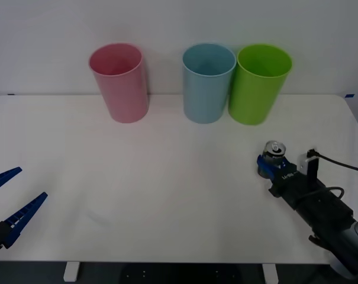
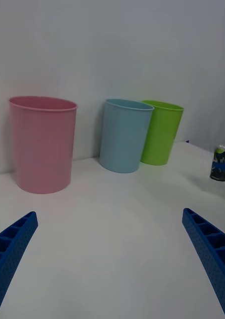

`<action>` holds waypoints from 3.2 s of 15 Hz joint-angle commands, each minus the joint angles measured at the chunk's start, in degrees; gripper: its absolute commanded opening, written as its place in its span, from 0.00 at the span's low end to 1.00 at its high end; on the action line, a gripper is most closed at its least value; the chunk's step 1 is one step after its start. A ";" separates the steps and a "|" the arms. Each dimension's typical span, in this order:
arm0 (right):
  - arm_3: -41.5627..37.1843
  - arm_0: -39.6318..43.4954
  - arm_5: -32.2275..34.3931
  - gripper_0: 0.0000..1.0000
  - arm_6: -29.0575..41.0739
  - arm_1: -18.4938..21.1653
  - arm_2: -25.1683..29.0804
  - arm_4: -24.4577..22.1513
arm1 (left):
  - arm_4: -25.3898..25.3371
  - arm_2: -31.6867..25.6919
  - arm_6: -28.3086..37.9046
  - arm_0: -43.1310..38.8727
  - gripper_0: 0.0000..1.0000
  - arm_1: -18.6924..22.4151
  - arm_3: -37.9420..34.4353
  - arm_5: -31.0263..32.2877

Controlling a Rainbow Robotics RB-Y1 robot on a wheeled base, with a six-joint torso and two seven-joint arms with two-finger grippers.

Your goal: Grasp the object on the table and drop it into the matching bin: aluminum can to the light blue bin, PET bottle to the pink bin.

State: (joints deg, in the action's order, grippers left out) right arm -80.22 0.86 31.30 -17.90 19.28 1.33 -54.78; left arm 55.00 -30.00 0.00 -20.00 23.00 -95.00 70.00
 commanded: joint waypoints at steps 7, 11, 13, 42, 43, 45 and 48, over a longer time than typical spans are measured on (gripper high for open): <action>-14.44 0.45 1.13 0.00 18.78 3.04 0.08 -5.16 | 0.00 0.00 0.00 0.00 1.00 0.00 0.00 0.00; -19.10 -1.48 1.22 0.00 23.00 5.59 0.08 -5.42 | 0.00 0.00 0.00 0.00 1.00 0.00 0.00 0.00; -19.10 -4.03 1.22 0.00 23.70 6.91 0.17 -5.51 | 0.00 0.00 0.00 0.00 1.00 0.00 0.00 0.00; 28.98 -53.51 -12.67 0.00 29.50 -5.31 -3.35 -20.10 | 0.00 0.00 0.00 0.00 1.00 0.00 0.00 0.00; 31.27 -55.18 -14.07 0.00 28.89 -6.10 -3.35 -20.10 | 0.00 0.00 0.00 0.00 1.00 0.00 0.00 0.00; 34.61 -57.82 -17.06 0.00 27.66 -7.50 -3.35 -20.10 | 0.00 0.00 0.00 0.00 1.00 0.00 0.00 0.00; 35.92 -58.70 -18.56 0.00 26.69 -7.85 -3.35 -20.10 | 0.00 0.00 0.00 0.00 1.00 0.00 0.00 0.00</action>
State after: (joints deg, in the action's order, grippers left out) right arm -44.37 -57.78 12.83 9.01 11.45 -2.02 -74.89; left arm 55.00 -30.00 0.00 -20.00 23.00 -95.00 70.00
